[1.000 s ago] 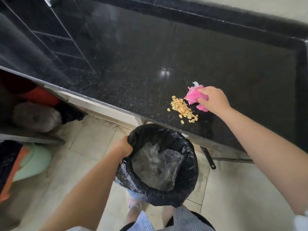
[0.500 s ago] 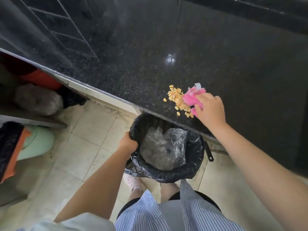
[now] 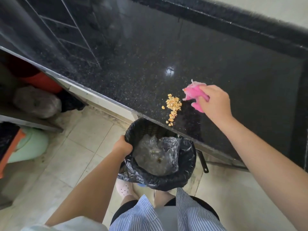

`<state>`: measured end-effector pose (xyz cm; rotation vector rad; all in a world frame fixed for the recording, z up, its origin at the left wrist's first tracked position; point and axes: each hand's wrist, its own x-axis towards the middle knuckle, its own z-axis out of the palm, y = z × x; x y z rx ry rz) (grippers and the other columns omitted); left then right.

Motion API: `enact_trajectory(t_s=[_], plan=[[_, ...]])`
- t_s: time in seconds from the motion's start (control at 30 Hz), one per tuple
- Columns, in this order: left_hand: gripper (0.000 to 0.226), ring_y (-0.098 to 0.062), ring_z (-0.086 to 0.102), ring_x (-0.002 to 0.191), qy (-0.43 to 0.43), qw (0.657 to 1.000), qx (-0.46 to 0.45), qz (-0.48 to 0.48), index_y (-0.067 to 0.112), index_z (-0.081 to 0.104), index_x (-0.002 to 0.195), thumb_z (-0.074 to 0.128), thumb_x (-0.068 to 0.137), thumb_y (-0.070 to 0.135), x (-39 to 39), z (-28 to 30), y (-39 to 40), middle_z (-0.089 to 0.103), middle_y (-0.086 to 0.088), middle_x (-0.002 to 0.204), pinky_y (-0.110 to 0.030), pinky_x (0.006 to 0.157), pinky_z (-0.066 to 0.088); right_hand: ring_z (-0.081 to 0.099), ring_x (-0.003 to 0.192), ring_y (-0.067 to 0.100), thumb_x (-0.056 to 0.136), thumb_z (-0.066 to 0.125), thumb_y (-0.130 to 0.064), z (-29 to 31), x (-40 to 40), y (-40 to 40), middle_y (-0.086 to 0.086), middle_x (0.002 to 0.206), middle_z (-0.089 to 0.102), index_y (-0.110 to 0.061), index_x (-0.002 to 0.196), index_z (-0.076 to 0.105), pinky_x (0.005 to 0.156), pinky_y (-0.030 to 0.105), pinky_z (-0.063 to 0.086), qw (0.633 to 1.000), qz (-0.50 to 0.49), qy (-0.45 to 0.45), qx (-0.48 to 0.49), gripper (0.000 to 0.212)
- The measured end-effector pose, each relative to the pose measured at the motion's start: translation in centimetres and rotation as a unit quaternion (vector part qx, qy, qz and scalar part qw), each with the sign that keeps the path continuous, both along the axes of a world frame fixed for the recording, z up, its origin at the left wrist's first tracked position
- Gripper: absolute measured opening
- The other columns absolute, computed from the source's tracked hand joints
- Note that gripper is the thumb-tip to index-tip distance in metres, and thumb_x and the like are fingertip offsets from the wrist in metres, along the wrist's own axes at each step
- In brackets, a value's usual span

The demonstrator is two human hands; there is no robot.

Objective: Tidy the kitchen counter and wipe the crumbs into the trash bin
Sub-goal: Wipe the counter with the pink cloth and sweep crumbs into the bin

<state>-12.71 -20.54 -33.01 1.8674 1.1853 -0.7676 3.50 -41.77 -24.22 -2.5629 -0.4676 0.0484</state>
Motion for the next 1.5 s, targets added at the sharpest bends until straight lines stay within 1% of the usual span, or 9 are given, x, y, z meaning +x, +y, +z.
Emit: enact_trajectory(t_s=[0.27,0.5,0.63,0.77,0.9,1.1,1.17,1.3,1.5], plan=[[0.042,-0.037,0.054,0.112,0.013,0.999,0.033,-0.002,0.006,0.042,0.128,0.047,0.086,0.002,-0.1,-0.1,-0.2,0.056,-0.021,0.12,-0.04,0.091,0.048,0.043,0.114,0.034,0.089,0.054,-0.006,-3.9,2.5,4.3,0.018,0.13,0.046,-0.004,0.127,0.05,0.091,0.038,0.043,0.981,0.04,0.048,-0.181,0.039],[0.043,-0.037,0.052,0.114,0.013,0.999,0.03,-0.008,0.005,0.041,0.129,0.046,0.087,0.002,0.3,0.1,0.0,0.054,-0.021,0.123,-0.041,0.092,0.047,0.039,0.116,0.031,0.092,0.042,-0.005,-4.5,-2.6,2.9,0.016,0.129,0.042,-0.013,0.131,0.048,0.092,0.035,0.034,0.971,0.138,0.091,-0.174,0.041],[0.047,-0.037,0.052,0.115,0.016,0.999,0.029,-0.015,0.006,0.038,0.133,0.045,0.087,0.002,0.6,0.3,0.2,0.053,-0.021,0.124,-0.042,0.093,0.047,0.037,0.09,0.011,0.08,0.066,-0.006,-4.4,-7.7,1.4,0.007,0.117,0.056,-0.011,0.121,0.058,0.085,0.018,0.042,0.964,0.214,0.101,-0.118,0.042],[0.048,-0.035,0.052,0.113,0.02,0.999,0.028,-0.022,0.006,0.039,0.134,0.045,0.086,0.0,0.7,0.3,0.3,0.053,-0.02,0.122,-0.039,0.089,0.047,0.048,0.058,0.02,0.044,0.085,0.006,-2.9,-8.6,0.1,0.01,0.079,0.067,-0.003,0.091,0.073,0.054,0.021,0.047,0.967,0.249,0.009,-0.054,0.05],[0.049,-0.035,0.051,0.115,0.019,0.999,0.032,-0.029,0.006,0.037,0.135,0.045,0.087,0.0,0.5,0.5,0.2,0.052,-0.02,0.124,-0.039,0.089,0.047,0.057,0.063,0.035,0.061,0.065,0.008,-0.6,-3.5,1.4,0.019,0.081,0.067,0.002,0.094,0.071,0.061,0.034,0.05,0.978,0.2,-0.045,-0.036,0.034],[0.048,-0.034,0.051,0.116,0.017,0.999,0.038,-0.031,0.006,0.038,0.134,0.045,0.087,-0.003,-0.3,0.3,0.3,0.052,-0.019,0.125,-0.038,0.09,0.047,0.045,0.096,0.018,0.09,0.047,-0.003,-3.5,4.2,5.1,0.009,0.132,0.049,-0.008,0.122,0.058,0.06,-0.003,0.037,0.995,0.071,-0.015,-0.075,0.034],[0.049,-0.034,0.051,0.116,0.017,0.999,0.036,-0.031,0.006,0.038,0.135,0.045,0.087,-0.003,-0.3,0.2,0.4,0.052,-0.019,0.125,-0.038,0.09,0.047,0.047,0.101,0.022,0.091,0.048,-0.005,-4.7,4.3,5.8,0.013,0.131,0.047,-0.006,0.126,0.053,0.078,0.015,0.048,0.99,0.07,0.001,-0.121,0.036],[0.051,-0.035,0.051,0.116,0.021,0.998,0.038,-0.043,0.007,0.038,0.136,0.046,0.086,-0.001,-0.3,0.4,0.8,0.053,-0.019,0.125,-0.038,0.09,0.047,0.04,0.116,0.034,0.09,0.043,-0.001,-5.9,0.6,6.3,0.018,0.127,0.046,-0.006,0.125,0.052,0.094,0.037,0.035,0.985,0.106,0.015,-0.137,0.037],[0.055,-0.034,0.051,0.116,0.018,0.998,0.037,-0.047,0.008,0.034,0.139,0.047,0.086,-0.002,-0.2,0.7,1.1,0.052,-0.018,0.126,-0.038,0.092,0.047,0.057,0.056,0.02,0.03,0.09,-0.008,-6.8,-9.0,4.8,0.001,0.077,0.068,-0.013,0.083,0.073,0.048,0.018,0.048,0.96,0.271,0.038,-0.067,0.056]])
